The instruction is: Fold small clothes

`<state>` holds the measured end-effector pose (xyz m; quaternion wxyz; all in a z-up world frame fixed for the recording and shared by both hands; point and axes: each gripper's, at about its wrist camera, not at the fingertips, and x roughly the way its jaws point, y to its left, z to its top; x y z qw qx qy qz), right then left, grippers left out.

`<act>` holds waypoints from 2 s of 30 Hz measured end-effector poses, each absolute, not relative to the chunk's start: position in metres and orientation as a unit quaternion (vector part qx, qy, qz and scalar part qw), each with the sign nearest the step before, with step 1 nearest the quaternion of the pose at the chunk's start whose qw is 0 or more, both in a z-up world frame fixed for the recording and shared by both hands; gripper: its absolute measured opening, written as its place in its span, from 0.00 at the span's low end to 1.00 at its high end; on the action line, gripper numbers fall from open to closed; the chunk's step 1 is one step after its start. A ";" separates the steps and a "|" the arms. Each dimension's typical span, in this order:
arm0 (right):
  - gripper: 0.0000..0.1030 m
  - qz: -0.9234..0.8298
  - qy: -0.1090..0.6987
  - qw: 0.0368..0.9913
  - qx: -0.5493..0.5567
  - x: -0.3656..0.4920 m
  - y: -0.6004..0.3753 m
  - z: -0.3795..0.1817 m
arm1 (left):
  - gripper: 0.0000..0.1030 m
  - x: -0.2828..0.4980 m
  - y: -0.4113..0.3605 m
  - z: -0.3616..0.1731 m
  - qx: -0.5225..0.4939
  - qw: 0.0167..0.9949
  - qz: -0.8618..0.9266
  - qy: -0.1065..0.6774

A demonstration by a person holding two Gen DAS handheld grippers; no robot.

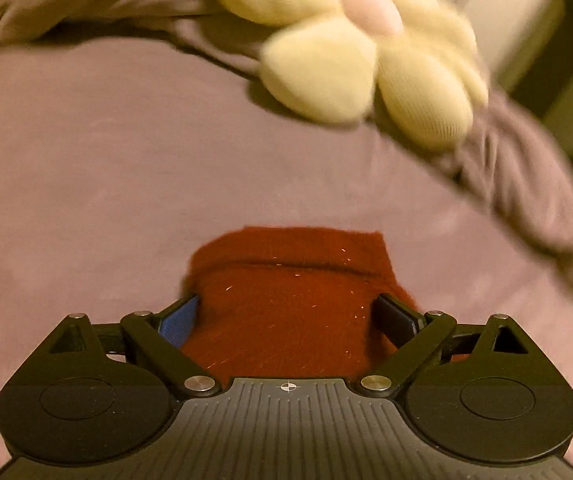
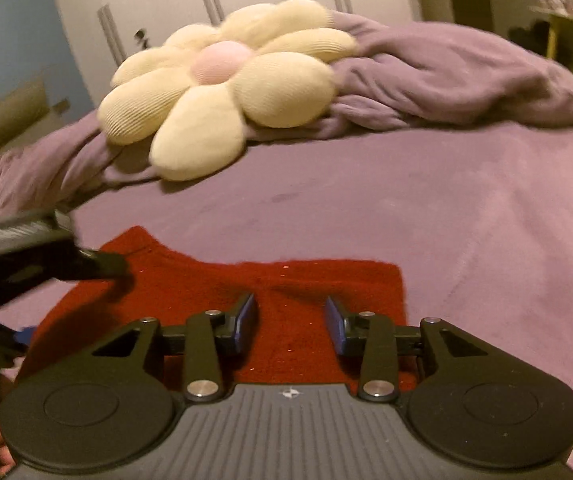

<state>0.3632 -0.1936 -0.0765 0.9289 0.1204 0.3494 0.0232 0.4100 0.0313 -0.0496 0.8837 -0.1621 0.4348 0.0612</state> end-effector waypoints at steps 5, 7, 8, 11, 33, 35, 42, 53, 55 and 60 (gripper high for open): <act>0.41 0.009 0.342 0.938 0.052 0.370 -0.174 -0.085 | 1.00 0.430 0.038 -0.075 -0.174 0.864 0.070 0.467; 0.42 0.005 0.337 0.941 0.038 0.374 -0.169 -0.090 | 1.00 0.431 0.041 -0.081 -0.185 0.863 0.070 0.465; 0.43 0.004 0.333 0.942 0.029 0.375 -0.166 -0.092 | 1.00 0.431 0.040 -0.082 -0.182 0.865 0.071 0.462; 0.44 0.006 0.327 0.945 0.024 0.380 -0.167 -0.097 | 1.00 0.430 0.035 -0.087 -0.176 0.870 0.083 0.453; 0.58 0.013 0.349 0.933 -0.087 0.287 -0.141 -0.056 | 1.00 0.282 0.073 -0.045 -0.201 0.869 -0.001 0.452; 0.58 0.009 0.365 0.928 -0.076 0.287 -0.144 -0.036 | 1.00 0.272 0.068 -0.027 -0.198 0.868 0.016 0.454; 0.57 0.047 0.388 0.917 -0.082 0.211 -0.159 -0.030 | 1.00 0.194 0.052 -0.018 -0.113 0.899 0.024 0.423; 0.68 0.012 0.438 0.888 -0.143 0.216 -0.142 -0.049 | 1.00 0.204 0.044 -0.030 -0.089 0.879 0.040 0.467; 0.73 0.004 0.442 0.883 -0.160 0.220 -0.140 -0.051 | 1.00 0.209 0.037 -0.031 -0.069 0.879 0.043 0.470; 0.83 -0.009 0.465 0.871 -0.161 0.234 -0.140 -0.055 | 1.00 0.216 0.027 -0.039 -0.039 0.877 0.051 0.476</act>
